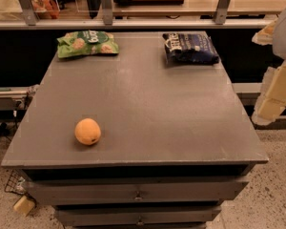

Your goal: Move green rice chip bag near orange

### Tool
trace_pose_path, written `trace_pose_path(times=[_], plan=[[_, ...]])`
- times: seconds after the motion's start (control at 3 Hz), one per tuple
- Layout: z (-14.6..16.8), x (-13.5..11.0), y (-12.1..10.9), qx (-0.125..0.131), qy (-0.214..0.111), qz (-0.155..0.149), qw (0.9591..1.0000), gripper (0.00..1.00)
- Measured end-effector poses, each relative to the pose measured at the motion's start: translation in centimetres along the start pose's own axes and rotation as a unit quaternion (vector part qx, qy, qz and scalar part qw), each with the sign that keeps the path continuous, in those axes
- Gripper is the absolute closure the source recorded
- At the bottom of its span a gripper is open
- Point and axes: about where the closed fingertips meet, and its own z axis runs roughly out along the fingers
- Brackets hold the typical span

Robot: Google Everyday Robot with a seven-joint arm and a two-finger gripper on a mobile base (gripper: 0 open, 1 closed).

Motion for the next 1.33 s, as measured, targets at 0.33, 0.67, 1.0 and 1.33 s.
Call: trace_pose_path(times=[0.33, 0.67, 1.0, 1.33], plan=[[0.3, -0.3, -0.2, 0.001, -0.005, -0.001, 1.0, 0.0], [3.1, -3.6, -2.5, 0.005, -0.051, -0.011, 0.9986, 0.0], [6.5, -10.0, -6.4, 0.008, -0.126, -0.027, 0.9916, 0.0], [7.8, -16.9, -9.5, 0.01, -0.196, -0.059, 0.9788, 0.0]])
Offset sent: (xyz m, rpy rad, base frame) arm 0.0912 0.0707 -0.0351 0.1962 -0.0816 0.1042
